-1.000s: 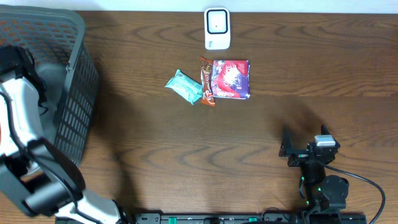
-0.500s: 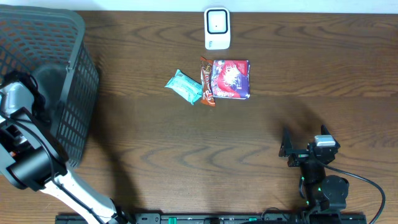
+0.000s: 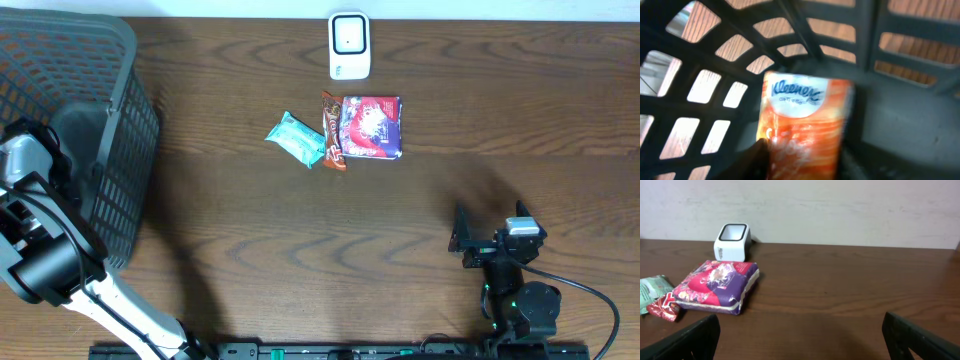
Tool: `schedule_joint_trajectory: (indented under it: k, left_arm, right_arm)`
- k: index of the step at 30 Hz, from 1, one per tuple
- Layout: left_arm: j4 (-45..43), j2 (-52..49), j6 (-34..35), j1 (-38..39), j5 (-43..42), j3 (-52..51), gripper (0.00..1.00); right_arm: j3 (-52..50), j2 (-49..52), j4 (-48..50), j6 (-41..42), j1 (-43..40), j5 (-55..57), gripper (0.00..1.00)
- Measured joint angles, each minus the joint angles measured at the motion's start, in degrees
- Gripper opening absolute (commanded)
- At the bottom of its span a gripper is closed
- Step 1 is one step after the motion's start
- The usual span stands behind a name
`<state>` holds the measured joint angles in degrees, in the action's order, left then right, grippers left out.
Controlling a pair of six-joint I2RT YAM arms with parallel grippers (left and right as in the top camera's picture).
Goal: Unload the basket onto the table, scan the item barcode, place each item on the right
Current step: 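Reach the left gripper into the basket and grasp the orange Kleenex tissue pack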
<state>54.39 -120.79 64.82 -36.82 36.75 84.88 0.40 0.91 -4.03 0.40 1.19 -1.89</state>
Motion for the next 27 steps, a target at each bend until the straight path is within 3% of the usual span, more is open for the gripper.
schedule_joint_trajectory:
  k: [6, 7, 10, 12, 15, 22, 27]
  left_arm:
    - [1.9, 0.0, -0.1, 0.0, -1.4, 0.0, 0.41]
    - [2.4, 0.0, -0.1, 0.0, -1.9, 0.0, 0.43]
    - [2.9, 0.0, -0.2, 0.0, -3.5, -0.1, 0.62]
    - [3.1, 0.0, 0.1, 0.0, -3.7, -0.2, 0.61]
    - [3.0, 0.0, 0.2, 0.0, -4.2, -0.2, 0.08]
    - [3.3, 0.3, -2.4, 0.0, -4.8, 0.0, 0.07]
    - [3.3, 3.1, -7.0, -0.2, -10.7, 0.7, 0.07]
  right_arm:
    - [0.0, 0.0, 0.0, 0.0, 0.0, 0.0, 0.99]
    - [0.0, 0.0, 0.0, 0.0, 0.0, 0.0, 0.99]
    - [0.0, 0.0, 0.0, 0.0, 0.0, 0.0, 0.99]
    - [0.0, 0.0, 0.0, 0.0, 0.0, 0.0, 0.99]
    - [0.0, 0.0, 0.0, 0.0, 0.0, 0.0, 0.99]
    - [0.0, 0.0, 0.0, 0.0, 0.0, 0.0, 0.99]
    - [0.0, 0.0, 0.0, 0.0, 0.0, 0.0, 0.99]
